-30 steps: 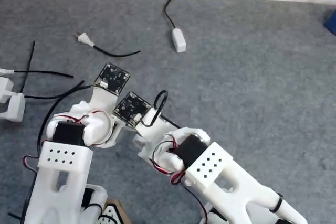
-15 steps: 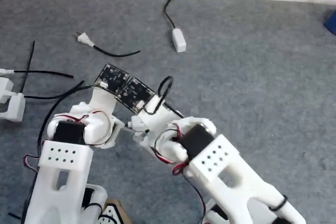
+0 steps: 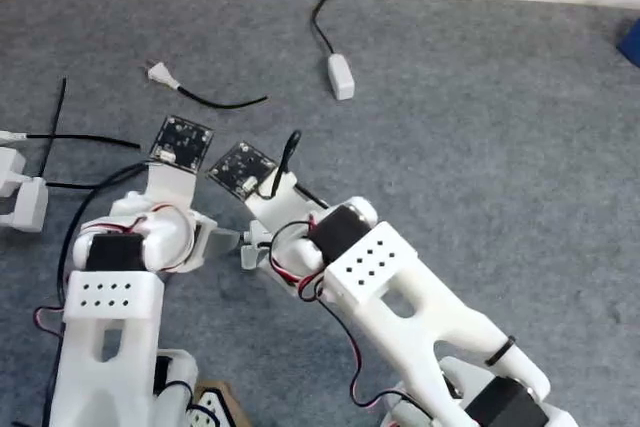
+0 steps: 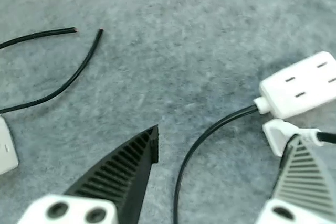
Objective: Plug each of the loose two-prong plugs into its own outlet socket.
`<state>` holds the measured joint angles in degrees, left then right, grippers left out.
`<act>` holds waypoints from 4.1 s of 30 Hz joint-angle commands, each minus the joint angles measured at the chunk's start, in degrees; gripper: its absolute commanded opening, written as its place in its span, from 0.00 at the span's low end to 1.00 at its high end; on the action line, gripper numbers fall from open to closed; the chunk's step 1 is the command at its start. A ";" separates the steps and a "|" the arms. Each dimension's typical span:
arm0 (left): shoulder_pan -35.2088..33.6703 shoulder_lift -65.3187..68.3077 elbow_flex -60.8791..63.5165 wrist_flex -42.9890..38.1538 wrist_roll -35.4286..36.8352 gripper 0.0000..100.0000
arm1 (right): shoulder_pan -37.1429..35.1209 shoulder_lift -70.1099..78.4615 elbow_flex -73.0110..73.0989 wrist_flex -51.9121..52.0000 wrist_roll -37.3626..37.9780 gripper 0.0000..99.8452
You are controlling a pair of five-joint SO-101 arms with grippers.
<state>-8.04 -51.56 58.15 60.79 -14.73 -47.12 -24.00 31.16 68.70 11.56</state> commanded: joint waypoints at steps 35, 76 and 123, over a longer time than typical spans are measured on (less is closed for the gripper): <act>-3.65 -0.04 -0.22 -2.64 0.44 0.36 | 6.64 -0.31 1.63 4.62 21.98 0.12; -10.68 -0.04 2.07 -5.63 0.18 0.36 | 7.96 21.41 7.34 -16.04 34.64 0.12; 6.46 -0.57 -24.57 11.96 3.96 0.36 | 8.22 -13.58 5.23 -1.10 1.76 0.01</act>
<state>-6.20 -51.56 38.37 68.79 -11.47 -39.12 -36.40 35.74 70.37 14.20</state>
